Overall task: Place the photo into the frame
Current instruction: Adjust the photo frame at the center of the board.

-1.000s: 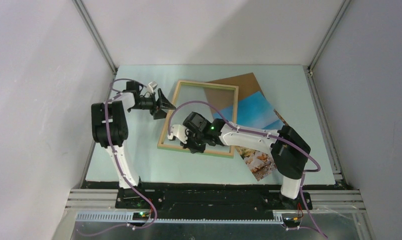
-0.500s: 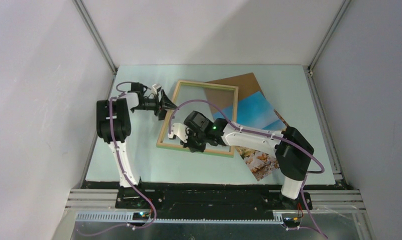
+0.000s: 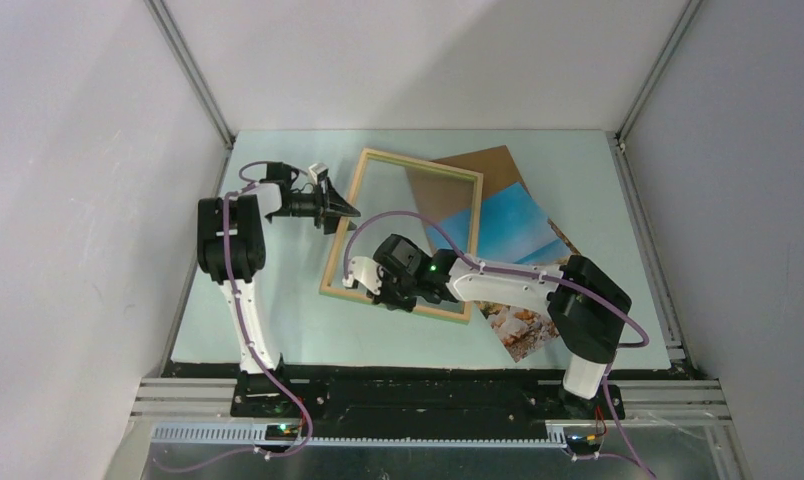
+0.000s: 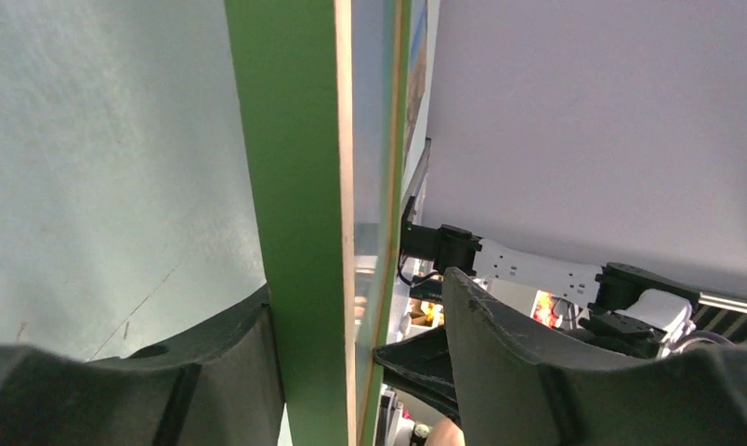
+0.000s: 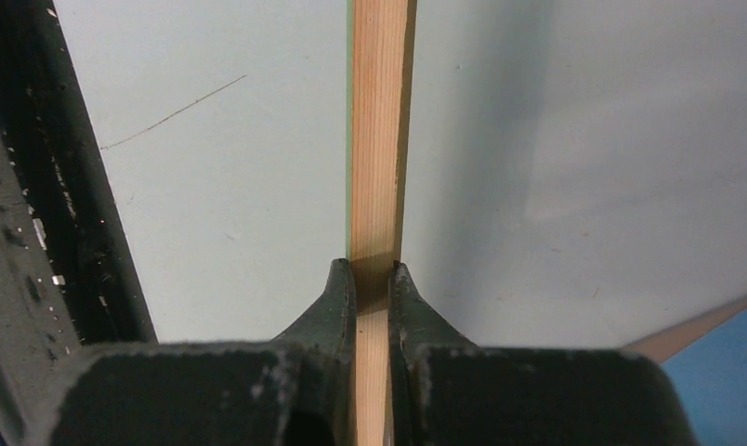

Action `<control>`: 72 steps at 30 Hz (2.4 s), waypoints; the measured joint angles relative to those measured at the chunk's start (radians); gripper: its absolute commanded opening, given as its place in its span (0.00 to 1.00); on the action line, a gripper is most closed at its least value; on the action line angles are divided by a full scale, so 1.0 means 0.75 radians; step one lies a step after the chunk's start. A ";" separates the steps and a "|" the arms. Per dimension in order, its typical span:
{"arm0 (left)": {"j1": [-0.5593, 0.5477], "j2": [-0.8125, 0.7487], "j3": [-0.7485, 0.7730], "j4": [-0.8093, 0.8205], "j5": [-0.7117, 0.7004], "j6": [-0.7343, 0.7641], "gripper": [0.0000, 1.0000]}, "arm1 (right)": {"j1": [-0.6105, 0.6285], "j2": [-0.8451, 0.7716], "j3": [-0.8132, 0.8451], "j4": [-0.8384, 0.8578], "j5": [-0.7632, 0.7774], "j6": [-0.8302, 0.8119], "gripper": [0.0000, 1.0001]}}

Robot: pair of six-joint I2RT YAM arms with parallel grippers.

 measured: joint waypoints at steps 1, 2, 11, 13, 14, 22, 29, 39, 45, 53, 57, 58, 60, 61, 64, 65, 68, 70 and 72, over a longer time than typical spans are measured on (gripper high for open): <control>0.000 0.000 0.002 0.001 0.006 -0.001 0.58 | 0.001 0.000 -0.013 0.015 0.004 -0.006 0.00; -0.001 0.000 0.003 0.002 0.015 -0.001 0.57 | 0.002 0.000 -0.026 0.030 0.007 -0.009 0.00; -0.014 0.000 0.003 0.027 0.076 0.006 0.55 | 0.003 -0.002 -0.095 0.104 0.027 -0.034 0.00; -0.019 0.000 0.003 0.035 0.095 0.011 0.56 | 0.006 -0.002 -0.106 0.117 0.033 -0.039 0.00; -0.021 0.000 0.003 0.037 0.097 0.015 0.56 | 0.007 -0.002 -0.110 0.123 0.037 -0.041 0.00; -0.080 0.000 0.003 0.056 0.142 0.046 0.52 | 0.008 -0.015 -0.141 0.163 0.060 -0.060 0.00; -0.088 0.000 0.003 0.049 0.166 0.092 0.45 | 0.014 -0.020 -0.169 0.202 0.073 -0.084 0.00; -0.088 0.000 -0.004 0.039 0.167 0.124 0.28 | 0.020 -0.033 -0.198 0.235 0.091 -0.109 0.00; -0.087 -0.001 -0.008 0.048 0.173 0.149 0.21 | 0.022 -0.038 -0.208 0.247 0.098 -0.116 0.00; -0.081 -0.001 -0.022 0.056 0.174 0.158 0.28 | 0.020 -0.040 -0.216 0.257 0.095 -0.117 0.00; -0.066 -0.002 -0.039 0.052 0.177 0.158 0.33 | 0.019 -0.040 -0.219 0.265 0.086 -0.123 0.00; -0.061 -0.003 -0.043 0.049 0.180 0.156 0.34 | 0.019 -0.041 -0.220 0.266 0.086 -0.127 0.00; -0.052 -0.006 -0.049 0.037 0.187 0.155 0.35 | 0.019 -0.040 -0.223 0.268 0.086 -0.135 0.00; -0.046 -0.008 -0.050 0.028 0.193 0.154 0.36 | 0.018 -0.040 -0.224 0.271 0.086 -0.140 0.00; -0.024 -0.016 -0.050 0.007 0.204 0.152 0.41 | 0.014 -0.040 -0.225 0.287 0.087 -0.160 0.00; -0.016 -0.021 -0.050 0.002 0.204 0.149 0.42 | 0.012 -0.040 -0.225 0.294 0.086 -0.165 0.00; -0.003 -0.034 -0.051 -0.007 0.201 0.144 0.46 | 0.008 -0.040 -0.225 0.308 0.085 -0.179 0.00; 0.007 -0.049 -0.064 -0.009 0.196 0.144 0.46 | 0.006 -0.040 -0.225 0.312 0.080 -0.186 0.00; 0.020 -0.069 -0.082 -0.015 0.182 0.145 0.46 | 0.006 -0.040 -0.225 0.315 0.072 -0.191 0.00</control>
